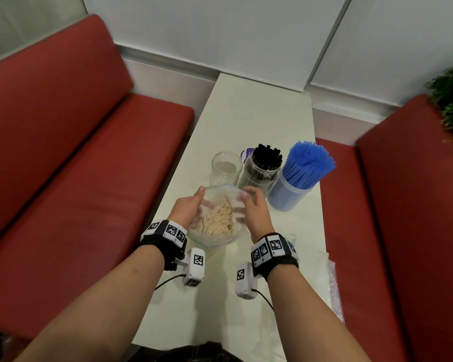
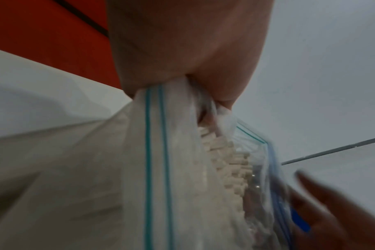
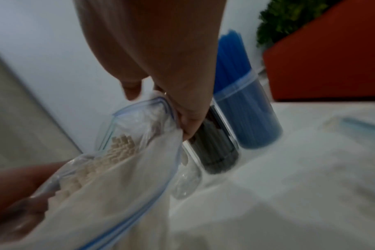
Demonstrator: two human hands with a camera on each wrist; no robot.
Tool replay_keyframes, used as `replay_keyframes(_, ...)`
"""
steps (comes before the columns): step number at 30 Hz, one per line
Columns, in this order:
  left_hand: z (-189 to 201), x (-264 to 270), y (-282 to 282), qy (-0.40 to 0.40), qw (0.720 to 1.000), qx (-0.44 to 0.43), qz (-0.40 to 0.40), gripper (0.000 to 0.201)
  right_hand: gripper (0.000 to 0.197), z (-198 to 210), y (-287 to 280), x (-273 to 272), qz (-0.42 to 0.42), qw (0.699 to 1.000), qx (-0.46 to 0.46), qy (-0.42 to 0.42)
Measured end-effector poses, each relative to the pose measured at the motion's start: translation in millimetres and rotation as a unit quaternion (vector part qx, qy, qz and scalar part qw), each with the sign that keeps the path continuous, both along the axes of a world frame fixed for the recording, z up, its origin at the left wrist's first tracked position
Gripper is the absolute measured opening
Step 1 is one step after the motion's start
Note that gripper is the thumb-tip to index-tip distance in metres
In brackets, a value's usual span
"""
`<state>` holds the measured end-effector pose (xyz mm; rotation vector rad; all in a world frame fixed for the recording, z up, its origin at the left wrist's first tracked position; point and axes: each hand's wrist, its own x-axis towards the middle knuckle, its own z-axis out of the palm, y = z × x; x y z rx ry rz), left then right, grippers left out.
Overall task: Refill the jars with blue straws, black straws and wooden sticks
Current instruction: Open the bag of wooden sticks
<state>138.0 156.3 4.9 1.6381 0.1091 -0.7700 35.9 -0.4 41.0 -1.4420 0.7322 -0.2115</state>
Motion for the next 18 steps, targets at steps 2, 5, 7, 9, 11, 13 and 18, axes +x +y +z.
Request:
replay_keyframes(2, 1, 1, -2, 0.001, 1.000, 0.021, -0.017, 0.061, 0.044, 4, -2, 4, 0.101, 0.992, -0.065, 0.028)
replay_keyframes(5, 4, 5, -5, -0.001, 0.996, 0.052, -0.073, 0.067, 0.042, 5, -1, 11, 0.180, 0.960, -0.202, 0.078)
replay_keyframes(7, 5, 10, -6, -0.002, 0.992, 0.023, -0.127, 0.069, 0.030, 5, -5, 16, 0.143, 0.951, -0.257, 0.095)
replay_keyframes(9, 5, 12, -6, -0.012, 0.989, -0.027, -0.148, 0.068, 0.037, 1, -11, 19, 0.100, 0.963, -0.225, 0.108)
replay_keyframes(11, 8, 14, -5, -0.008, 0.988, -0.082, -0.128, 0.060, 0.040, -4, -16, 21, 0.037, 0.989, -0.095, 0.111)
replay_keyframes(13, 12, 17, -4, 0.004, 0.983, -0.114, -0.146, 0.054, 0.033, -11, -21, 22, -0.061, 0.991, 0.077, 0.093)
replay_keyframes(18, 19, 24, 11, -0.034, 0.968, 0.086, -0.235, 0.056, 0.037, -24, -28, 16, -0.209, 0.946, 0.226, 0.104)
